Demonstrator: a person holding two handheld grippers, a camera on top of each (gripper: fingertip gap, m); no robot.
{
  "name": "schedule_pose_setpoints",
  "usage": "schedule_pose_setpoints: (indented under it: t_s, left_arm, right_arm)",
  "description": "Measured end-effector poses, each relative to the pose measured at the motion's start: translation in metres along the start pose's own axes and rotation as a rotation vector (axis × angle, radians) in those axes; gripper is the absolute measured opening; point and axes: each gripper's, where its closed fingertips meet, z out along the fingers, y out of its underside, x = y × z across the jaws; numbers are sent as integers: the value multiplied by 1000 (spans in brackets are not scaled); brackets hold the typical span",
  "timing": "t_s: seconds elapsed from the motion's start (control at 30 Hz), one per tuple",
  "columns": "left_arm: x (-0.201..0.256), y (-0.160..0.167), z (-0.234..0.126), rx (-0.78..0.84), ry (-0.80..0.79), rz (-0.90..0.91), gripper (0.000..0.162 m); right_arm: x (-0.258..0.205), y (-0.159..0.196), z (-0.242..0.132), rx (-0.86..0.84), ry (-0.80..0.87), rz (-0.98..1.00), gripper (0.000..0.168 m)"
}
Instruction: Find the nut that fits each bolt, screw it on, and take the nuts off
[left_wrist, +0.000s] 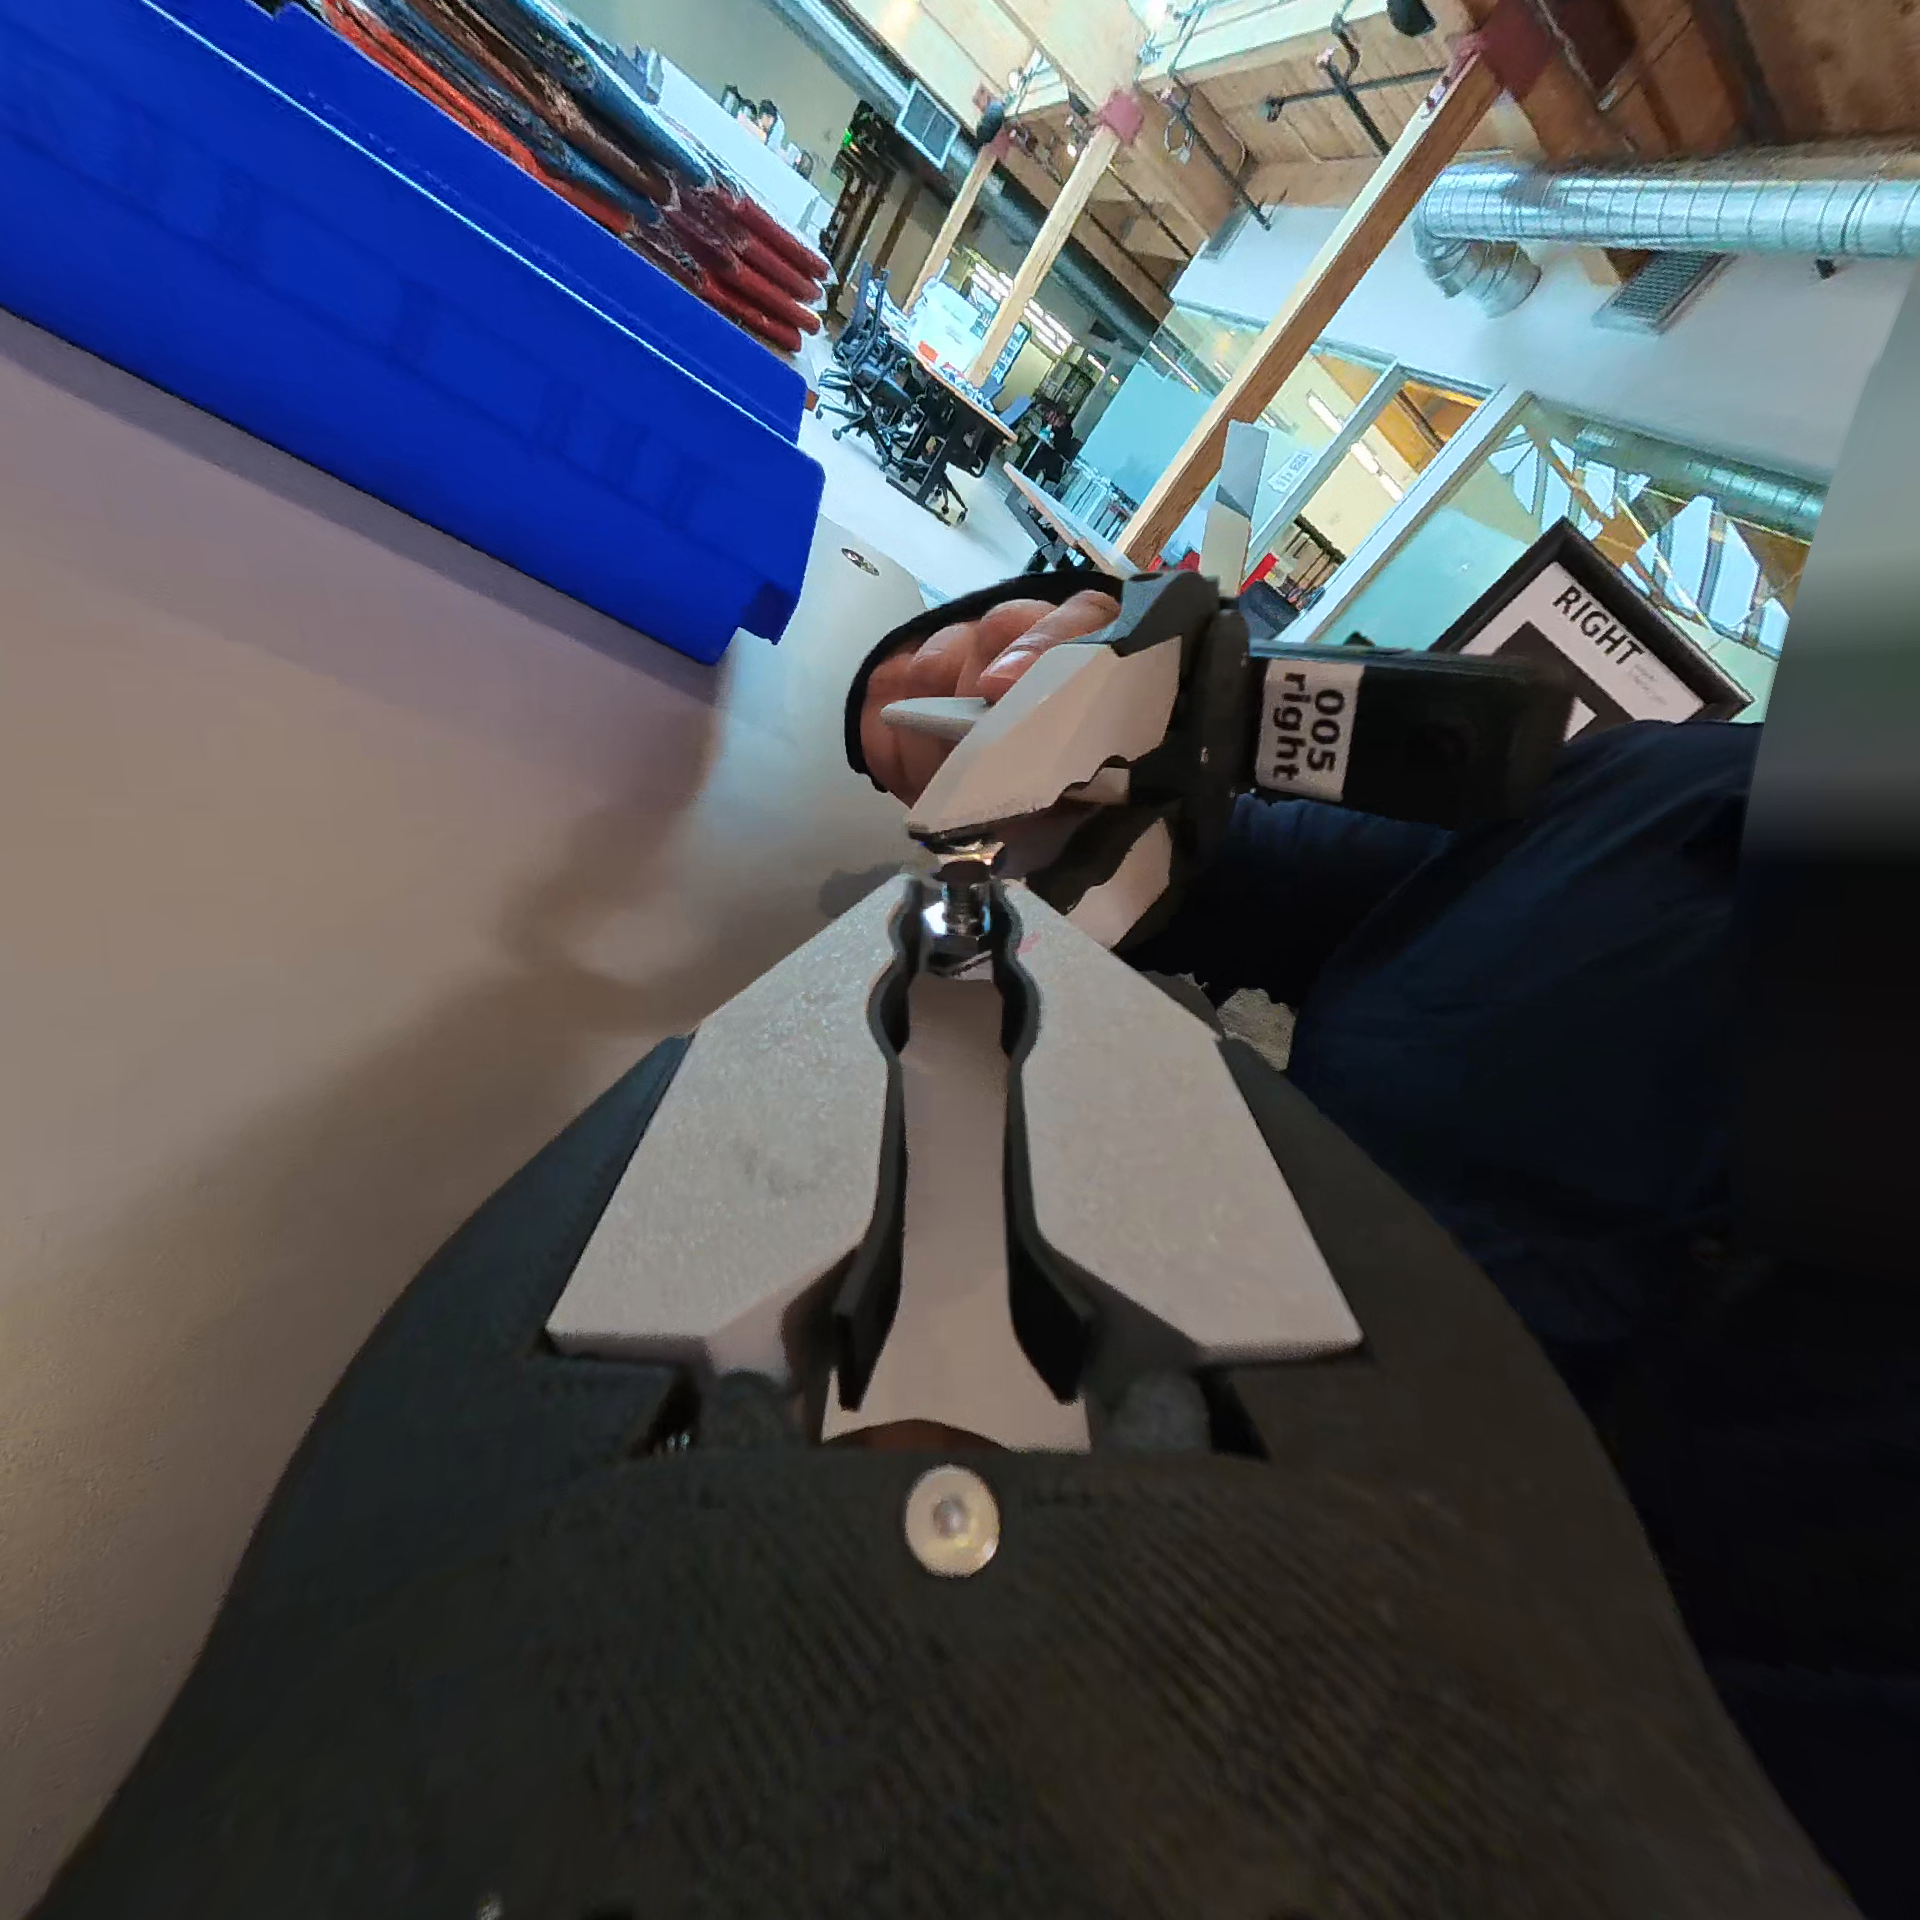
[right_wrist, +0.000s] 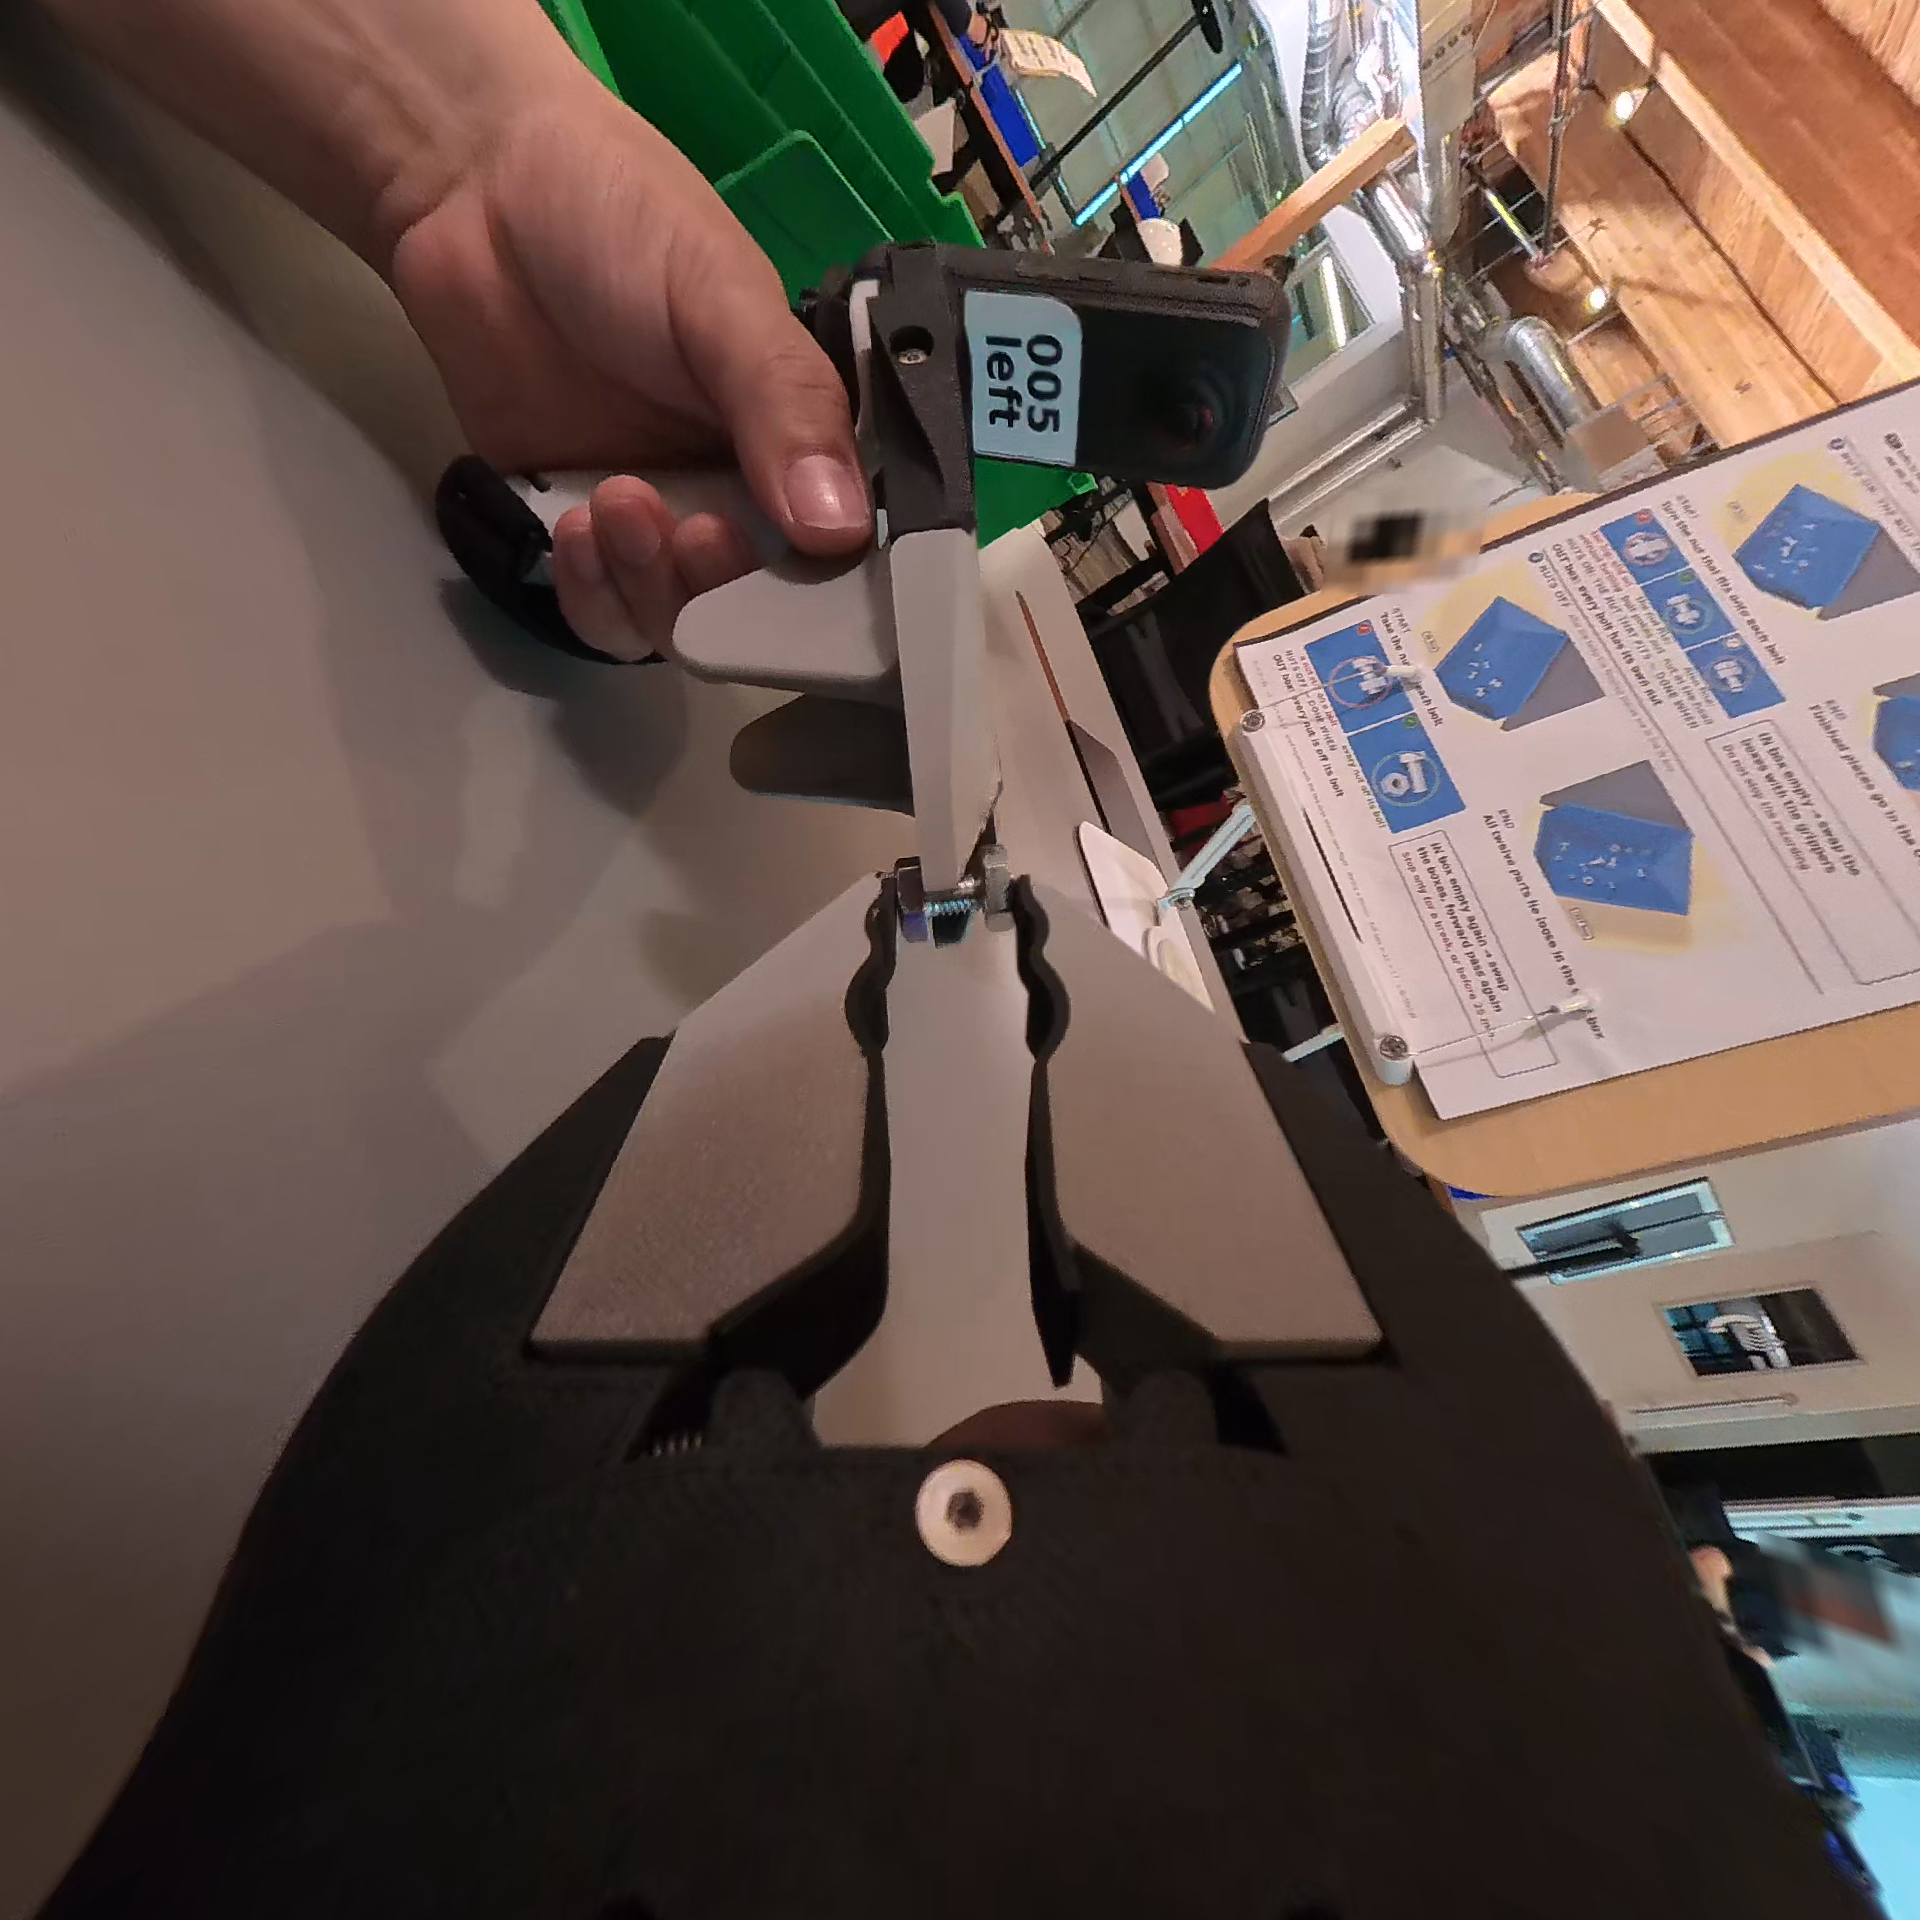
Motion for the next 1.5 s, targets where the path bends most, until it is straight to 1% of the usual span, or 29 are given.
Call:
schedule_pose_setpoints:
  t_s: [0.2, 0.37, 0.5, 0.7, 0.77, 1.07, 1.17, 1.2, 1.23, 1.37, 1.5]
  left_arm:
    - [-3, 2, -1, -12, -3, -16, 17]
    - [-8, 7, -2, -50, -50, 9, 21]
    - [-12, 9, -1, -63, -85, 23, 21]
    - [-25, 13, -2, -104, -202, 62, 18]
    - [-28, 13, -3, -106, -232, 70, 20]
    - [-30, 15, -2, -116, -241, 73, 17]
    - [-28, 14, -1, -110, -225, 73, 17]
    - [-25, 13, 1, -102, -201, 69, 21]
    - [-22, 13, 2, -95, -181, 62, 21]
    - [-28, 21, 5, -152, -236, 104, 16]
    - [-30, 22, 4, -160, -252, 108, 17]
  right_arm:
    - [-1, 3, -1, -8, -4, 3, 20]
    - [0, 7, -1, -26, 7, -7, 20]
    - [-2, 10, 1, -56, 16, -34, 20]
    - [-4, 23, 7, -159, 52, -133, 20]
    - [-4, 25, 8, -180, 66, -155, 20]
    - [-6, 28, 10, -204, 67, -193, 19]
    - [-7, 28, 9, -193, 57, -171, 20]
    - [-9, 27, 9, -187, 46, -167, 19]
    - [-11, 27, 10, -184, 38, -167, 19]
    - [-15, 25, 11, -184, 32, -178, 20]
    - [-15, 26, 12, -189, 24, -179, 20]
